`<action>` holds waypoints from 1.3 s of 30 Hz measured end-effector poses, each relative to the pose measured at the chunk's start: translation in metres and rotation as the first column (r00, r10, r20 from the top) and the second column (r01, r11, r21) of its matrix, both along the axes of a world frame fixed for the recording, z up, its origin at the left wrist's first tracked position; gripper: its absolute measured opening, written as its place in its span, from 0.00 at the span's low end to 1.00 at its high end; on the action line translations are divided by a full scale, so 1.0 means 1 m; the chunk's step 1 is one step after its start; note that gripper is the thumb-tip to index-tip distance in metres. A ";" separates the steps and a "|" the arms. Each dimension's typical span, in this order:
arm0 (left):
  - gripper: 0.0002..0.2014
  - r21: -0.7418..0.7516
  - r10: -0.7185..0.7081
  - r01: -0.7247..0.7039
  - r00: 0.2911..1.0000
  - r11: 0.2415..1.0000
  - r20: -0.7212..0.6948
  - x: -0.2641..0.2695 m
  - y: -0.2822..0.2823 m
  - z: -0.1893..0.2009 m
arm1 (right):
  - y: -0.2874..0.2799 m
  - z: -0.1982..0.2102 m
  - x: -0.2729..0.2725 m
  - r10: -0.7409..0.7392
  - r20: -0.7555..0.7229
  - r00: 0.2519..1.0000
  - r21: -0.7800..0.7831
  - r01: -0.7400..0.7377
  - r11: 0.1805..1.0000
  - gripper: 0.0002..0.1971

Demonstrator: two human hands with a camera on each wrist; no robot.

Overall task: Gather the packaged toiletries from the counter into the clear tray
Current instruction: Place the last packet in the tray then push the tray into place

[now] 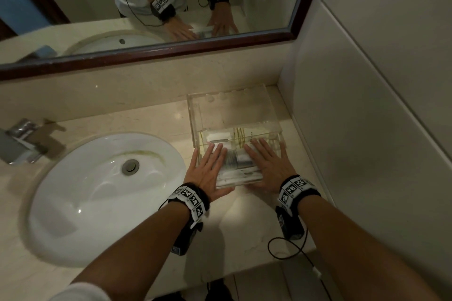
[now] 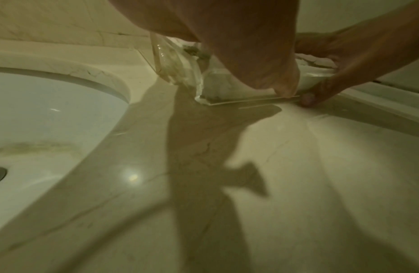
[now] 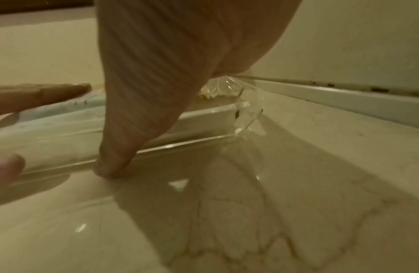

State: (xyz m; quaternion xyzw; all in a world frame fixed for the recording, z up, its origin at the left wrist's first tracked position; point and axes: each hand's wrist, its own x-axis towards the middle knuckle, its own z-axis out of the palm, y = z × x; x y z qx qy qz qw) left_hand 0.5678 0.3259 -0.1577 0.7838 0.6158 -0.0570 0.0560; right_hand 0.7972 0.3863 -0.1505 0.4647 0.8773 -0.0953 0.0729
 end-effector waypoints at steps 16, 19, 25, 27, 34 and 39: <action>0.44 0.020 0.063 -0.063 0.998 0.998 0.010 0.007 0.011 0.005 | 0.015 0.005 -0.003 0.017 -0.076 0.997 0.106 -0.009 0.994 0.47; 0.43 0.013 0.076 -0.076 0.997 0.997 0.006 0.008 0.015 0.005 | 0.017 0.004 -0.004 0.022 -0.087 0.996 0.134 -0.010 0.991 0.45; 0.42 0.001 0.073 -0.073 0.997 0.997 -0.033 0.007 0.022 0.004 | 0.021 0.005 -0.006 0.035 -0.179 0.983 0.181 -0.002 0.983 0.37; 0.41 -0.002 0.069 -0.069 0.997 0.998 -0.043 0.006 0.025 0.004 | 0.021 0.004 -0.006 0.025 -0.202 0.979 0.179 0.012 0.984 0.33; 0.35 0.017 0.040 -0.039 0.997 0.999 -0.060 0.003 0.034 0.002 | 0.030 0.001 -0.007 0.035 -0.202 0.979 0.217 0.010 0.976 0.25; 0.33 0.032 0.022 -0.020 0.998 0.999 -0.063 -0.002 0.043 0.003 | 0.037 0.001 -0.012 0.028 -0.182 0.983 0.257 0.020 0.966 0.27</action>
